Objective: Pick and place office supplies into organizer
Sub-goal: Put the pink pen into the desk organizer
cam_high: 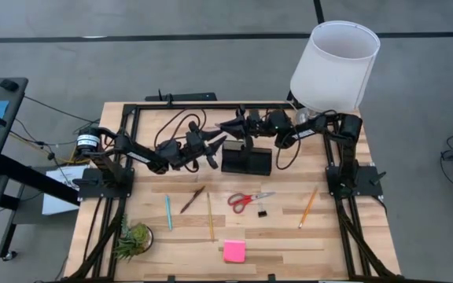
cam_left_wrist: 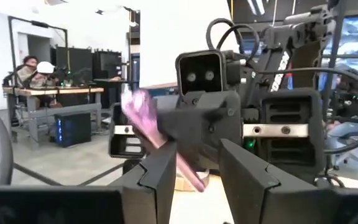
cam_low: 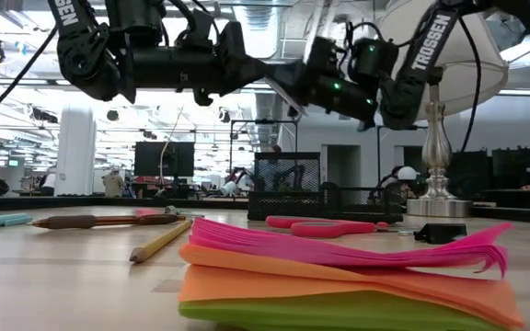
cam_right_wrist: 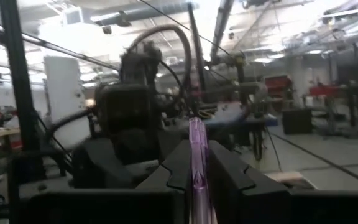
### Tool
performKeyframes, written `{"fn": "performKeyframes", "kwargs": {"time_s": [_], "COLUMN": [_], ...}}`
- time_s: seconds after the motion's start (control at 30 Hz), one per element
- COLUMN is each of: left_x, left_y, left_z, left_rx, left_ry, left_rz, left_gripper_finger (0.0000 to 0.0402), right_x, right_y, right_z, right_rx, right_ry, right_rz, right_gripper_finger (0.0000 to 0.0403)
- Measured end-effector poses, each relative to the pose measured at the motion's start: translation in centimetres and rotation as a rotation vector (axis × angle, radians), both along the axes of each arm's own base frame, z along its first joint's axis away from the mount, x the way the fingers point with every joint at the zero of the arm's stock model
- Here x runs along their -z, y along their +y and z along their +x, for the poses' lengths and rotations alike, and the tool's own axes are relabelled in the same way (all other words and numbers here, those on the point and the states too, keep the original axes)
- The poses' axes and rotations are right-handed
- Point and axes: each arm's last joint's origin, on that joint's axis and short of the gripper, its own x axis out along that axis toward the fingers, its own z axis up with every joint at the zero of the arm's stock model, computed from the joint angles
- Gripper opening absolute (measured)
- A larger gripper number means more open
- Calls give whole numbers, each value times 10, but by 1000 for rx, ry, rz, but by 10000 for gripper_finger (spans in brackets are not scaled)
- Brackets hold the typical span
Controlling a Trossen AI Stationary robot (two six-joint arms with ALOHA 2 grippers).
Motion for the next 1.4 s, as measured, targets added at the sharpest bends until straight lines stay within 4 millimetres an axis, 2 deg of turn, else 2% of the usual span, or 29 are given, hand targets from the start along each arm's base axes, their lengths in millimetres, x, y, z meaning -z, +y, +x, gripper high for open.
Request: {"fn": "performKeyframes", "kwargs": {"time_s": [0.17,0.23,0.53,0.8,0.97,1.13,1.23,1.4], "left_x": [-6,-5,-4,-1,-2,-7,-12,-24], "left_y": [-1,-1,-1,-2,-2,-2,-2,-4], "left_z": [-1,0,0,1,0,-1,-3,-8], "left_rx": [30,30,39,47,50,72,46,28], "left_ry": [-46,-31,-28,-2,-35,-109,-123,-95], "left_rz": [15,14,13,-2,-27,-64,-25,35], "left_gripper_finger": [110,110,110,110,110,110,110,110], "right_x": [21,22,30,33,24,17,22,29], "right_y": [12,16,38,36,32,34,36,37], "right_z": [-12,-12,-3,-3,-5,-9,-15,-21], "right_rx": [16,40,119,170,176,154,152,156], "right_ry": [54,51,124,150,63,-21,-17,14], "right_rz": [26,9,-51,-40,-38,-60,-59,-49], "right_gripper_finger": [33,42,26,43,26,43,49,30]}}
